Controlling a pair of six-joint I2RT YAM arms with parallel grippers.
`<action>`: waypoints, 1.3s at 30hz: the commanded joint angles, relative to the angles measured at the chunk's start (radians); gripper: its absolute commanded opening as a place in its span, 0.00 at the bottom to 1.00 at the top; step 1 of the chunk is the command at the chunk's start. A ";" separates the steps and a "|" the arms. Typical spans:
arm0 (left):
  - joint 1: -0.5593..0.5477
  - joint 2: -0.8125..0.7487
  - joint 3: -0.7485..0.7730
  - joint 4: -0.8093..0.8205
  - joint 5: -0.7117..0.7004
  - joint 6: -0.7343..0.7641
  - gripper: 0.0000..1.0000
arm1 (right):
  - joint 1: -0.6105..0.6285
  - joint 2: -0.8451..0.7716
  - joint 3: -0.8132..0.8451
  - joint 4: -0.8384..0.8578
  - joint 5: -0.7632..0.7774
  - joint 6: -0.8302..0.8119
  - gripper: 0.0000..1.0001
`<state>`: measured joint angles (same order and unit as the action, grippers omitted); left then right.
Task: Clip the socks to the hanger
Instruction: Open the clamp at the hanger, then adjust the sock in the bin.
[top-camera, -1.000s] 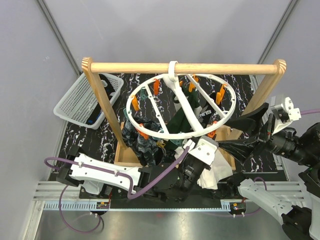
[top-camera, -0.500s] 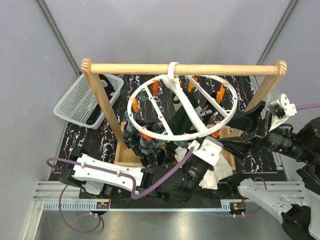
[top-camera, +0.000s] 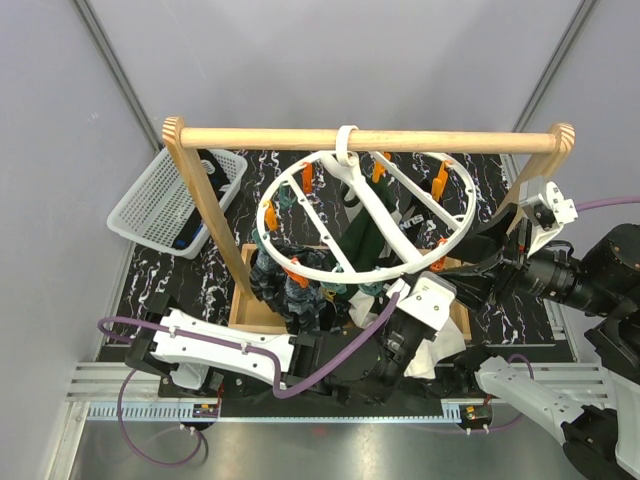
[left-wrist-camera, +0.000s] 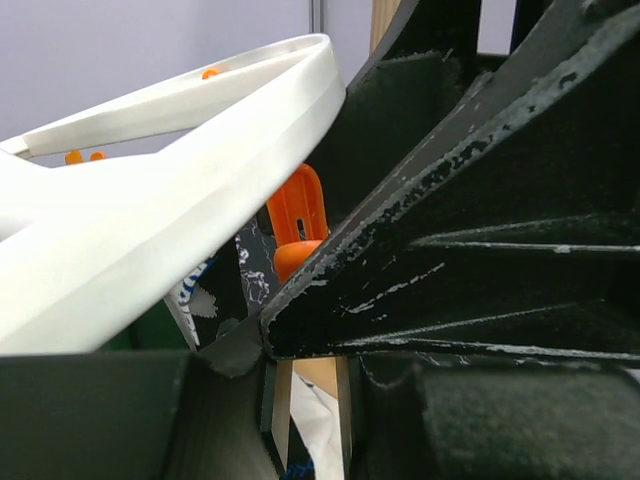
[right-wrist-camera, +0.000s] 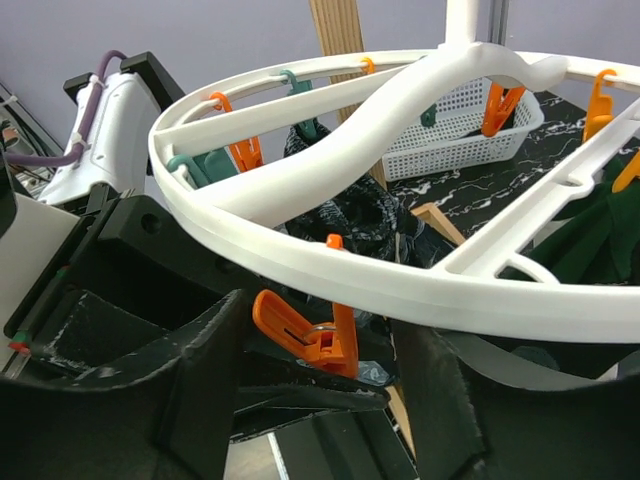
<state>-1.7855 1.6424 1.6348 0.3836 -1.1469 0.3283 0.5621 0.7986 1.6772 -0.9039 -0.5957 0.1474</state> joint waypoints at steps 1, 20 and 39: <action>-0.009 0.025 0.051 -0.022 0.078 -0.006 0.00 | 0.002 0.016 -0.017 0.028 0.000 -0.005 0.63; -0.072 -0.318 -0.302 -0.120 0.116 -0.253 0.91 | 0.002 -0.007 -0.047 0.026 0.139 0.021 0.00; -0.075 -0.697 -0.256 -0.486 0.397 -0.207 0.85 | 0.002 -0.058 -0.148 0.030 0.185 0.023 0.00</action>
<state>-1.8656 0.9791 1.3170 -0.1280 -0.6720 0.0448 0.5621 0.7498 1.5425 -0.8669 -0.4290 0.1654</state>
